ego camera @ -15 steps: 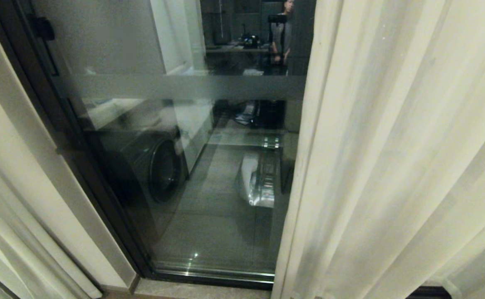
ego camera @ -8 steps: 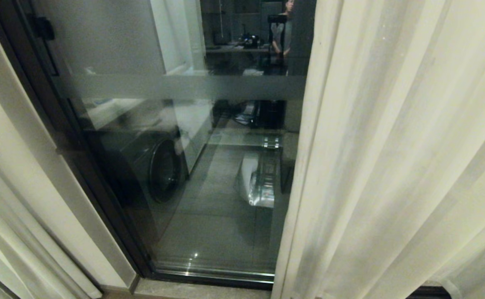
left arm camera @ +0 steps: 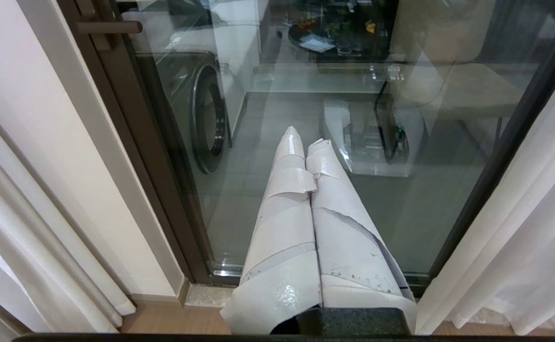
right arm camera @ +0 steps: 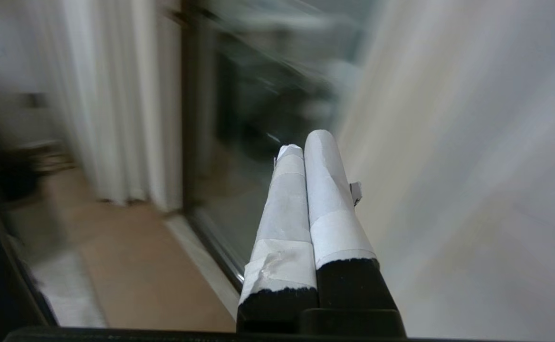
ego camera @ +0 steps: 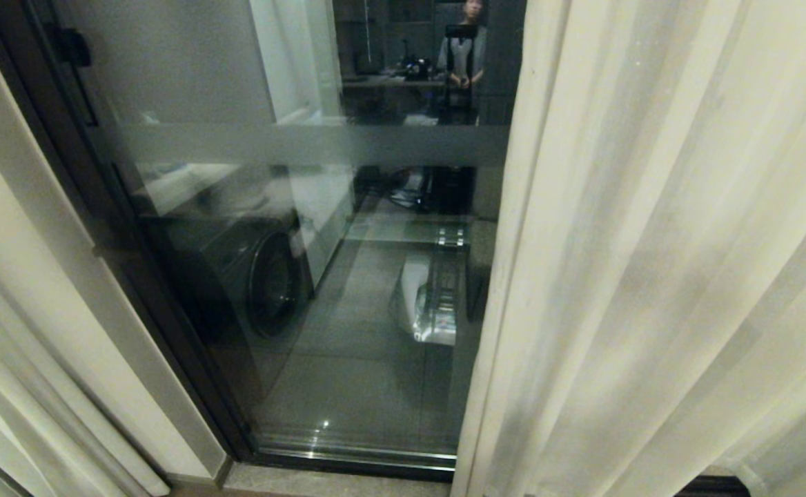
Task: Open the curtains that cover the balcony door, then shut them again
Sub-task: Pull the inner curtains open on both sides
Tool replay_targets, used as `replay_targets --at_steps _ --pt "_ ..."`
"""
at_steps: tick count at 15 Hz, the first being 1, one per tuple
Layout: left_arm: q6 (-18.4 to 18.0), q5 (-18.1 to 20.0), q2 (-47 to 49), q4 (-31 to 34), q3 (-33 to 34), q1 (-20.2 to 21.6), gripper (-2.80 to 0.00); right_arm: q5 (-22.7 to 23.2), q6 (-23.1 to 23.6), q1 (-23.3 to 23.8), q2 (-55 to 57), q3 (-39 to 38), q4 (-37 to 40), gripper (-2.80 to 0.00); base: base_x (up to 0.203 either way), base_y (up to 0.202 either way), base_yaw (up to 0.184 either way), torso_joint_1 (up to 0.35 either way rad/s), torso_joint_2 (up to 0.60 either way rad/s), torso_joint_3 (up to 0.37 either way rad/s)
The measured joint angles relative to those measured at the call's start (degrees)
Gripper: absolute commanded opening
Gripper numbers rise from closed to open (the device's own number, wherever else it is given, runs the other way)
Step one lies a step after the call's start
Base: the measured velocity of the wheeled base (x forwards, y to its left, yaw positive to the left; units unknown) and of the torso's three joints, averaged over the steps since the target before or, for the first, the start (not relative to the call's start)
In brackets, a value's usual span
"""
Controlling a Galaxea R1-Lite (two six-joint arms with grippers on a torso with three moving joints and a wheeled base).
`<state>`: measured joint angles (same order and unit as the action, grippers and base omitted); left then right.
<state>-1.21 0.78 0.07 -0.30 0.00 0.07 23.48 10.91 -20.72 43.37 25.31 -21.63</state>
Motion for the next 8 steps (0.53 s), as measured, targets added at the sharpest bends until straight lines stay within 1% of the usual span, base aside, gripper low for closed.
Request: replay_targets --at_steps 3,5,6,8 --pt "0.06 0.00 0.00 0.00 0.00 0.00 -2.80 2.07 0.16 -1.88 12.51 11.57 -0.50 -2.80 0.000 0.000 0.000 0.000 0.00 0.000" --pt "0.02 -0.01 0.00 0.01 0.00 0.00 -2.80 1.17 0.17 -2.82 21.02 19.26 -0.43 -2.80 0.000 0.000 0.000 0.000 0.00 0.000" --pt "0.02 -0.01 0.00 0.01 0.00 0.00 -2.80 -0.22 0.16 -3.16 24.63 22.72 -0.43 0.00 0.000 0.000 0.000 0.000 0.00 0.000" --pt "0.02 -0.01 0.00 0.01 0.00 0.00 -2.80 -4.01 0.01 -4.46 31.51 29.49 -0.39 0.00 0.000 0.000 0.000 0.000 0.00 0.000"
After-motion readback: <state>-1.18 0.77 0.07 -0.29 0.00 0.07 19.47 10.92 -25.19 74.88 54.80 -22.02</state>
